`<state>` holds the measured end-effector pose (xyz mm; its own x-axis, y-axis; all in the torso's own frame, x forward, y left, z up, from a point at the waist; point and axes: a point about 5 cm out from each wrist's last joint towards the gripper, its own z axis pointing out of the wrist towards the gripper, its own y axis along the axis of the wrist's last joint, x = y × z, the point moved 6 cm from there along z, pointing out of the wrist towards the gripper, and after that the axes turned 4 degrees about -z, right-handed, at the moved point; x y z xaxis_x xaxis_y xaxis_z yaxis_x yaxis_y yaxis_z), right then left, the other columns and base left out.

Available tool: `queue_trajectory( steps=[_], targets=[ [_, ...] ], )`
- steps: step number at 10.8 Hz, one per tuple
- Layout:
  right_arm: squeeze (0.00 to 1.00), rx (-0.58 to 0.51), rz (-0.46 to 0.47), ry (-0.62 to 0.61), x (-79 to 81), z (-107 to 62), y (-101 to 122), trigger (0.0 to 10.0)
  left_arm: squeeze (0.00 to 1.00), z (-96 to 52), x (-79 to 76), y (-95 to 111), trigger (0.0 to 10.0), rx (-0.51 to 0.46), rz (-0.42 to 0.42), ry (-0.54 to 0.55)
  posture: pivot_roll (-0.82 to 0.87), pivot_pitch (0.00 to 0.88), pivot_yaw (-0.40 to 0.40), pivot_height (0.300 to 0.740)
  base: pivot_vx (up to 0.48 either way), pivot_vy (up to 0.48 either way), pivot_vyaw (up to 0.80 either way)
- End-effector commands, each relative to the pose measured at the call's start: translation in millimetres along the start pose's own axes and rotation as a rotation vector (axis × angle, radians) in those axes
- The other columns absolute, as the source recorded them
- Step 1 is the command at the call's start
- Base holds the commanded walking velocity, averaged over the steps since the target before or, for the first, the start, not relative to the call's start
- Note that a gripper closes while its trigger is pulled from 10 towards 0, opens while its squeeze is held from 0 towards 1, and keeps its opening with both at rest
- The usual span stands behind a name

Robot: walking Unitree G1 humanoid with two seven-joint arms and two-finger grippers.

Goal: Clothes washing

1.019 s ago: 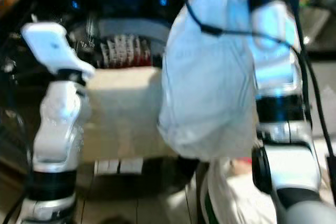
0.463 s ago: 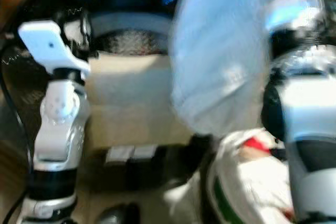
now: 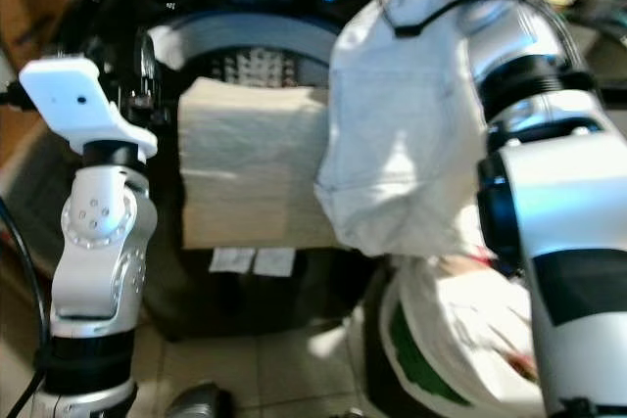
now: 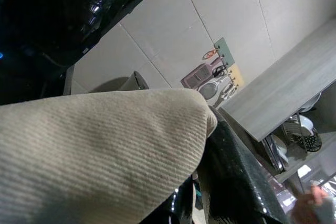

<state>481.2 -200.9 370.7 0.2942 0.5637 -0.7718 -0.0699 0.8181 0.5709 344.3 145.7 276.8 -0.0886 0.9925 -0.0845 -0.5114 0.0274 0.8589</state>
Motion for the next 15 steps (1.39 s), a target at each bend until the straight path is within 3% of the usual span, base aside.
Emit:
queue_trajectory(
  steps=[1,3,4,9,10,11,12,14,15],
  targets=[
    [0.0,0.057,0.012,0.015,8.3,-2.3,-16.5,0.0,0.0,-2.5,0.7,2.4,10.0,0.001,0.01,0.008,0.18,0.0,-0.125,0.74,0.0,0.0,0.0],
    [0.0,0.137,-0.051,0.122,36.5,-9.8,-42.3,0.0,0.0,-3.4,0.3,1.4,10.0,0.011,0.014,0.004,0.18,0.0,-0.122,0.74,0.0,0.0,0.0],
    [0.0,0.239,-0.049,0.301,81.9,-27.2,-74.1,0.0,0.0,-4.1,-3.0,-0.7,10.0,0.026,0.017,-0.009,0.18,0.0,-0.119,0.74,0.0,0.0,0.0],
    [0.0,0.303,0.07,0.299,95.5,-37.6,-95.3,0.0,0.0,-3.5,-3.4,-1.6,10.0,0.039,0.022,-0.014,0.17,0.0,-0.113,0.74,0.0,0.0,0.0],
    [0.0,0.264,0.16,0.238,89.0,-33.4,-87.5,0.0,0.0,-4.3,-6.1,-3.1,10.0,0.046,0.027,-0.023,0.17,0.0,-0.115,0.74,0.0,0.0,0.0],
    [0.0,0.175,0.254,0.126,71.5,-24.9,-68.7,0.0,0.0,-6.0,-8.7,-6.5,10.0,0.061,0.047,-0.038,0.17,0.0,-0.123,0.74,0.0,0.0,0.0],
    [0.0,0.073,0.286,0.045,59.0,-21.0,-50.2,0.0,0.0,-8.2,-7.9,-11.8,10.0,0.083,0.068,-0.041,0.17,0.0,-0.125,0.74,0.0,0.0,0.0],
    [0.0,-0.151,0.329,-0.103,38.6,-25.6,-17.9,0.0,0.0,-8.8,-5.1,-15.5,10.0,0.098,0.086,-0.043,0.16,0.0,-0.108,0.74,0.0,0.0,0.0],
    [0.0,-0.17,0.416,-0.143,34.7,-29.6,-17.6,0.0,0.0,-8.3,-9.2,-17.4,10.0,0.103,0.086,-0.064,0.15,0.0,-0.095,0.74,0.0,0.0,0.0]
  ],
)
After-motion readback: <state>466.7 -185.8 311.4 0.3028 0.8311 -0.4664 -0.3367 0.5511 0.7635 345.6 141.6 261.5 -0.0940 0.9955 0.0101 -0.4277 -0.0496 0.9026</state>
